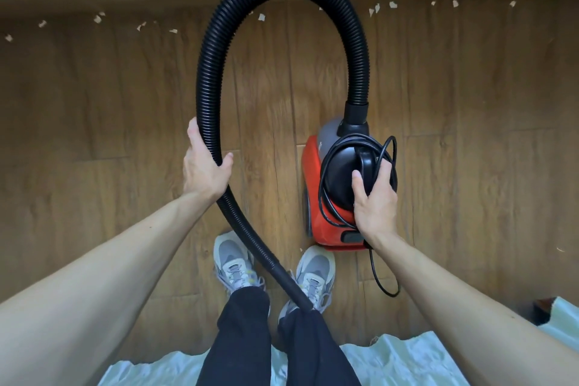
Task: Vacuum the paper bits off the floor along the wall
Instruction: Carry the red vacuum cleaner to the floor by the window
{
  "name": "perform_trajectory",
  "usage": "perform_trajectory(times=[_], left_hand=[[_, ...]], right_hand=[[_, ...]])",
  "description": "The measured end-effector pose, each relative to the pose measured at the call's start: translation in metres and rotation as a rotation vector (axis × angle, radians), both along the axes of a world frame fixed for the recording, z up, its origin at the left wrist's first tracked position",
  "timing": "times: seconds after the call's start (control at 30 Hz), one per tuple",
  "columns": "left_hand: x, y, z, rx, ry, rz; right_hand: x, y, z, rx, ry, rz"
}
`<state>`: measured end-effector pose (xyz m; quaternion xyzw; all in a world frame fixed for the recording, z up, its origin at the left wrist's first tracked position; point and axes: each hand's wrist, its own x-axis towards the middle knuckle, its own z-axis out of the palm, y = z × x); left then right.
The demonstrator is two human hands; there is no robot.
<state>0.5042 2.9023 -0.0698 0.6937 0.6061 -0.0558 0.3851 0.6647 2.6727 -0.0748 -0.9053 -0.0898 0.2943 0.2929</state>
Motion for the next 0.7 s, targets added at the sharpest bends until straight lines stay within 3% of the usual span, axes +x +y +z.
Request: perform_trajectory(times=[0.13, 0.27, 0.4, 0.53, 0.7], left_hand=[[0.003, 0.006, 0.024, -0.092, 0.118, -0.004], [0.013, 0.015, 0.066, -0.065, 0.180, -0.082], [0.026, 0.028, 0.118, 0.069, 0.231, -0.303], [0.046, 0.049, 0.189, 0.213, 0.309, -0.495], [0.081, 0.082, 0.309, 0.371, 0.339, -0.611]], right_hand=[[0.010, 0.003, 0.020, -0.173, 0.016, 0.159], [0.035, 0.011, 0.059, -0.395, 0.036, 0.351], [0.065, 0.034, 0.124, -0.511, -0.160, 0.561], [0.099, 0.064, 0.202, -0.529, -0.333, 0.710], [0.142, 0.107, 0.328, -0.459, -0.503, 0.723]])
